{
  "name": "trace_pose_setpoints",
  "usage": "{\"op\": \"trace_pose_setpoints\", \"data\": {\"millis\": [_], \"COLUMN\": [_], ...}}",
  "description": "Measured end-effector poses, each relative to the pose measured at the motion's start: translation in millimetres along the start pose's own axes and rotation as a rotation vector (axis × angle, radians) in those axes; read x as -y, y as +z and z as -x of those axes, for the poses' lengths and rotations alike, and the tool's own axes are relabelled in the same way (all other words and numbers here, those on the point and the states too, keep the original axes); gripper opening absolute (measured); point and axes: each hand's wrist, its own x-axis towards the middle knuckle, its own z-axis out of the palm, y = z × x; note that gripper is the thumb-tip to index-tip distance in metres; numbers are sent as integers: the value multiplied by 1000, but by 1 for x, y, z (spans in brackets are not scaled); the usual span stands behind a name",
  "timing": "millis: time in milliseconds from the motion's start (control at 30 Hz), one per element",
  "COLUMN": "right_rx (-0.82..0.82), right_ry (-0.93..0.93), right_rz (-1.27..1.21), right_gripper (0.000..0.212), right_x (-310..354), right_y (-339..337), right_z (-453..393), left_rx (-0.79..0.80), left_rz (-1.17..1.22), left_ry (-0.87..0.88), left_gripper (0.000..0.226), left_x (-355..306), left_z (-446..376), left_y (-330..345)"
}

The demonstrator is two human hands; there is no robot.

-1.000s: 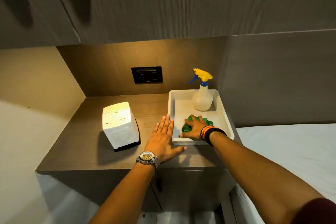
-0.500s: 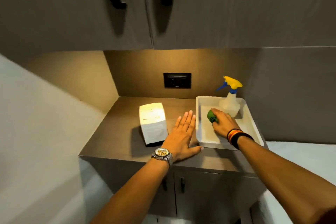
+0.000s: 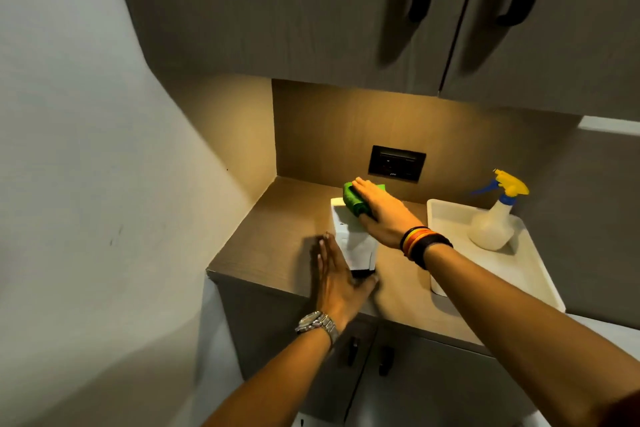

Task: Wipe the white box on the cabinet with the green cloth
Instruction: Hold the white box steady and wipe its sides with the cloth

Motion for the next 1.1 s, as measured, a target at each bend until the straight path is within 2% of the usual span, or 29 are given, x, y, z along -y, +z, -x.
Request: {"op": "trace_pose_setpoints", "data": {"millis": [100,300,433,567,733,900,1000,1100], "right_rx": [101,148,123,99,91,96,131,105], "right_ry": [20,123,75,1,5,-11,-9,74], "right_rz": [54,-17,-53,-14,37,13,-24,-40], "right_gripper": [64,65,65,71,78,67,64,57], "right_x": [-2,-11,-16,-26,-33,-38,-45,-53], "right_y": [13,8,20,30,39,40,30,22], "right_z": [-4,-9,-4,1,-7,-9,-7,-13], "left_rx": [-1,57,-54,-162,-181,-176,-183,-144], "left_rz": [82,212,245,183,182,226,219,258], "left_ry": [-46,-86,-110,23,-1,-28,-49,-96], "left_gripper": [128,128,125,117,133,130,139,145], "left_x": [-13,-44,-48,-27,-9,-18,-14,-11], "left_z": [5,20,13,-22,-50,-48,-53,-57], "left_y": [9,41,40,27,26,17,19,21]}}
